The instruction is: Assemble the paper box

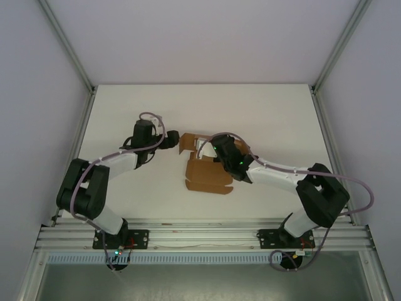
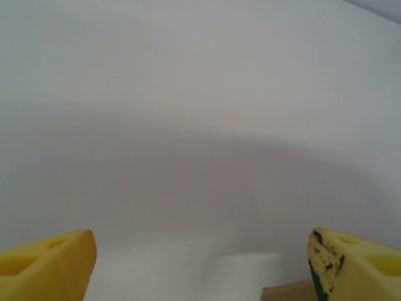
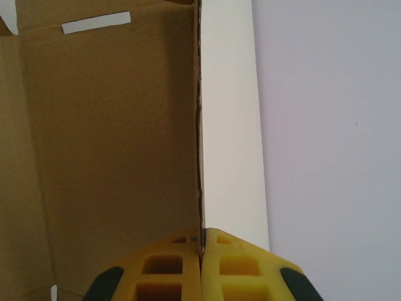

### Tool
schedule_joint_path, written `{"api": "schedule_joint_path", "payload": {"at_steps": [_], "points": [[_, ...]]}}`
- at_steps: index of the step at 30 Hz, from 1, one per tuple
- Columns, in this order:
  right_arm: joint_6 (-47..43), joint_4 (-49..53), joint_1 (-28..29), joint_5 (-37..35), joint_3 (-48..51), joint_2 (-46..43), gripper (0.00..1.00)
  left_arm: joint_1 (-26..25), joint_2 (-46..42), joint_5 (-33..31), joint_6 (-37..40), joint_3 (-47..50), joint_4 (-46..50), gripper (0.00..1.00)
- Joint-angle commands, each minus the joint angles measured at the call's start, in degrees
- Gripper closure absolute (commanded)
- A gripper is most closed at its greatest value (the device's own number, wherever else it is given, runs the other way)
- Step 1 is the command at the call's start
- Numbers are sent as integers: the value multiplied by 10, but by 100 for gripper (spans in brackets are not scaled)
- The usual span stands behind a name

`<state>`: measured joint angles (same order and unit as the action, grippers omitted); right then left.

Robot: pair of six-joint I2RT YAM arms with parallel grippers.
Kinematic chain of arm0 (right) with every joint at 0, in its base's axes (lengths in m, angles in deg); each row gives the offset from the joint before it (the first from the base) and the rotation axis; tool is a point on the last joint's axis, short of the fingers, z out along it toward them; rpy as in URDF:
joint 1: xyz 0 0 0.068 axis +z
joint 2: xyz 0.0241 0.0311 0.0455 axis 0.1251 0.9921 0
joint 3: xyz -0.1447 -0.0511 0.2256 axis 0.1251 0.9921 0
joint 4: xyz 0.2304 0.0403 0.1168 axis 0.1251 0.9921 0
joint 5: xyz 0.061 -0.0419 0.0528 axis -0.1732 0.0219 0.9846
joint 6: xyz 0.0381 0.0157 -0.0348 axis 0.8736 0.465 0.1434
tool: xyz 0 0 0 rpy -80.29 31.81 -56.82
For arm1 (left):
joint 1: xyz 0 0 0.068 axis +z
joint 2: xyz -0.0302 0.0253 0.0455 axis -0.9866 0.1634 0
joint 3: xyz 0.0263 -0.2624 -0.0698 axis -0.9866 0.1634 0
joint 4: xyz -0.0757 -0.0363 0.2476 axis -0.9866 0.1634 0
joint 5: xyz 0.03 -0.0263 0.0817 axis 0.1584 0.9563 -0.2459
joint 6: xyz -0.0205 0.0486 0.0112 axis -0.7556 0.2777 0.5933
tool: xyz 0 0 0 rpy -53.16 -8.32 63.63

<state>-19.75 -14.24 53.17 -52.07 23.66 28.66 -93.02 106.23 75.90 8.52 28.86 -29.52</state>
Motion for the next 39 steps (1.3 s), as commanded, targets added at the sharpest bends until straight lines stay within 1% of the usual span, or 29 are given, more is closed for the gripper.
{"api": "schedule_joint_path", "payload": {"at_steps": [1, 7, 10, 12, 17, 22, 26, 31, 35, 39], "points": [[-6, -15, 3, -20, -7, 5, 100, -13, 15, 89, 26, 12, -97, 19], [-6, -6, 6, -26, -11, 9, 100, -49, 37, 93, 63, 30, -146, 25], [-3, -2, 7, -33, -12, 11, 100, -66, 45, 71, 85, 34, -146, 31], [1, -1, 8, -38, -11, 12, 100, -73, 51, 53, 91, 41, -155, 31], [8, 15, 10, -41, -9, 16, 100, -83, 70, 59, 93, 50, -188, 34], [2, 10, 10, -50, 1, 19, 100, -95, 72, 48, 108, 74, -210, 34], [-21, -8, 10, -72, 18, 27, 100, -101, 72, 66, 122, 85, -218, 29], [-44, -49, 10, -80, 40, 29, 100, -106, 81, 66, 140, 77, -208, 28], [-45, -49, 12, -66, 43, 25, 100, -107, 93, 76, 135, 67, -220, 29], [-45, -49, 14, -73, 42, 32, 100, -116, 104, 85, 145, 50, -214, 29]]}}
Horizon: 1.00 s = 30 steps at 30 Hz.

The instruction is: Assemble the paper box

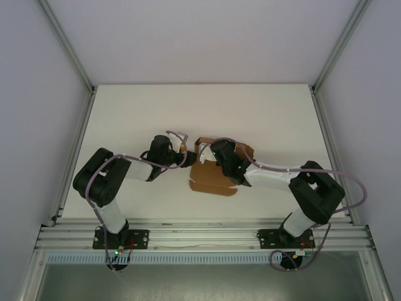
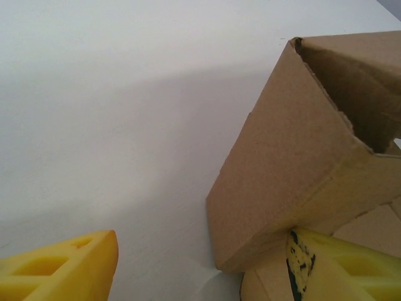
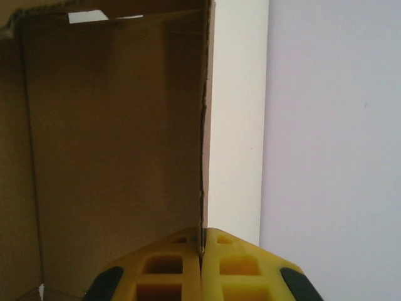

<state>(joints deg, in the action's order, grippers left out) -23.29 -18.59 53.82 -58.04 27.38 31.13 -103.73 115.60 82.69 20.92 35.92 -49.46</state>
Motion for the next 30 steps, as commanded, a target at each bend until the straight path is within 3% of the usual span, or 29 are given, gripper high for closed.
{"api": "schedule_joint_path", "payload": {"at_steps": [1, 10, 18, 21, 22, 30], "points": [[-8, -5, 7, -12, 5, 7, 100, -12, 11, 17, 25, -22, -14, 29], [22, 18, 13, -9, 0, 11, 100, -29, 36, -6, -5, -54, -19, 33], [43, 27, 12, -4, 2, 5, 100, -33, 34, 32, -2, -50, -27, 29], [46, 30, 12, 1, 3, -4, 100, -34, 42, 22, -3, -64, -12, 43], [46, 32, 13, 4, 3, -5, 100, -34, 44, 16, -3, -67, -12, 44], [89, 109, 14, 54, -12, -15, 100, -40, 52, 10, 2, -88, -21, 40]]}}
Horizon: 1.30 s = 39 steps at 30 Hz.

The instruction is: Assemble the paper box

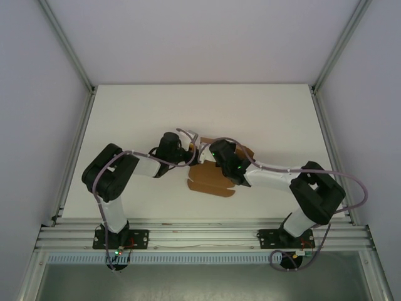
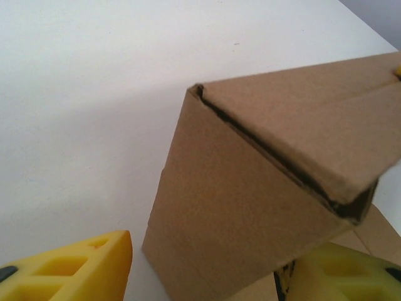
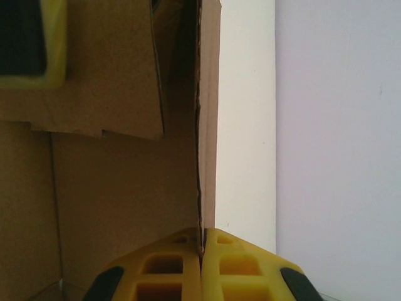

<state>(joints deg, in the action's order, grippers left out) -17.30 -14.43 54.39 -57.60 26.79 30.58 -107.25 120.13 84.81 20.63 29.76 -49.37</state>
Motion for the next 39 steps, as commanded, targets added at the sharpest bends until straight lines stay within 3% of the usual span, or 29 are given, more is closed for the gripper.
{"api": "schedule_joint_path", "payload": {"at_steps": [1, 4, 8, 17, 21, 24, 26, 29, 39], "points": [[35, 78, 8, 56, -9, -10, 100, -5, 8, -14, 4, -28, -25, 40], [52, 115, 8, 69, -26, -4, 100, -12, 11, -17, 11, -36, -28, 43], [47, 108, 8, 54, -27, 2, 100, -16, 12, -48, 19, -45, -9, 67], [121, 131, 8, 97, -28, -42, 100, -40, -2, -178, 28, -6, -39, 81], [152, 137, 8, 92, -32, -55, 100, -42, -8, -145, 34, 0, -31, 76], [119, 106, 8, 66, -14, -45, 100, -42, -22, -66, 39, 18, -42, 56], [90, 65, 9, 27, 0, -29, 100, -41, -31, -37, 43, 26, -37, 48], [59, 35, 8, -7, 6, -10, 100, -39, -42, -30, 44, 32, -22, 48], [1, -43, 19, -18, 32, 6, 100, -1, -45, 1, 7, 52, -62, 51]]}}
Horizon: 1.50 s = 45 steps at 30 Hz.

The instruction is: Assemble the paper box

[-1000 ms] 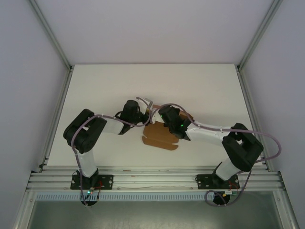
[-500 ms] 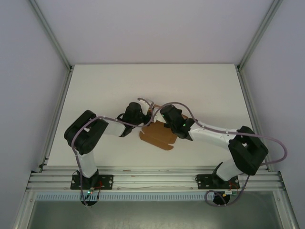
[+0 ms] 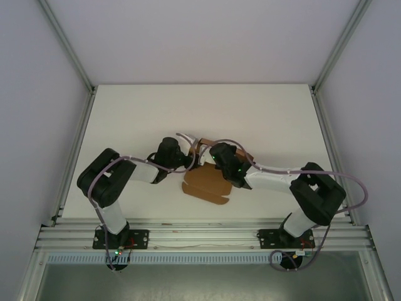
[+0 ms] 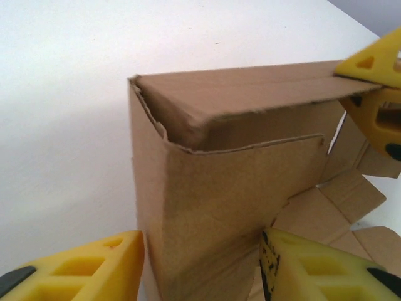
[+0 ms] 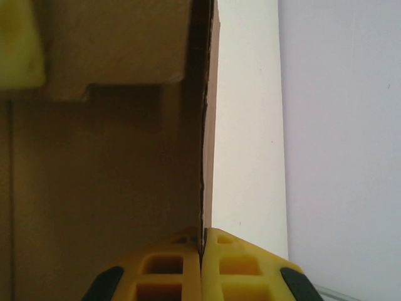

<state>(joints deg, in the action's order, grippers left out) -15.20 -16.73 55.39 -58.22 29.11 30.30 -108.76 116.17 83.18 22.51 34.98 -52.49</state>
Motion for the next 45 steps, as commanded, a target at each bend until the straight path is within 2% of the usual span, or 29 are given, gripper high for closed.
{"api": "schedule_joint_path", "payload": {"at_steps": [1, 6, 8, 15, 19, 23, 25, 27, 30, 33, 35, 38, 41, 43, 45], "points": [[-16, -17, 11, -10, 9, 8, 100, 15, -1, 15, -10, -6, -25, 52], [5, 6, 17, 7, -2, 11, 100, 12, 30, 45, 0, -46, 2, 53], [5, -1, 19, 2, -6, 18, 100, 4, 33, 33, 8, -54, 12, 56], [44, 9, 20, 27, -12, -3, 100, -5, 39, -62, 0, -54, 32, 77], [55, 8, 20, 20, -4, -21, 100, -19, 37, -116, 8, -27, 16, 84], [87, 18, 21, 33, -4, -41, 100, -45, 41, -205, 11, -10, -6, 100], [105, 25, 21, 45, -4, -52, 99, -52, 39, -219, 18, -1, -24, 100], [132, 35, 21, 59, -4, -68, 87, -56, 32, -226, 14, 18, -66, 100], [186, 67, 21, 81, -8, -106, 62, -58, 14, -226, 13, 50, -136, 100], [241, 103, 19, 105, -17, -151, 36, -60, 5, -224, 25, 58, -166, 100], [286, 121, 11, 116, -26, -179, 25, -64, 4, -225, 36, 59, -183, 100], [388, 143, -29, 128, -50, -204, 16, -74, 7, -228, 45, 63, -220, 100], [481, 210, -84, 155, -102, -197, 14, -83, 16, -225, 50, 62, -250, 100], [498, 254, -108, 197, -134, -179, 14, -90, 25, -229, 54, 58, -266, 100], [514, 288, -117, 191, -165, -151, 14, -95, 35, -239, 53, 55, -285, 100]]}}
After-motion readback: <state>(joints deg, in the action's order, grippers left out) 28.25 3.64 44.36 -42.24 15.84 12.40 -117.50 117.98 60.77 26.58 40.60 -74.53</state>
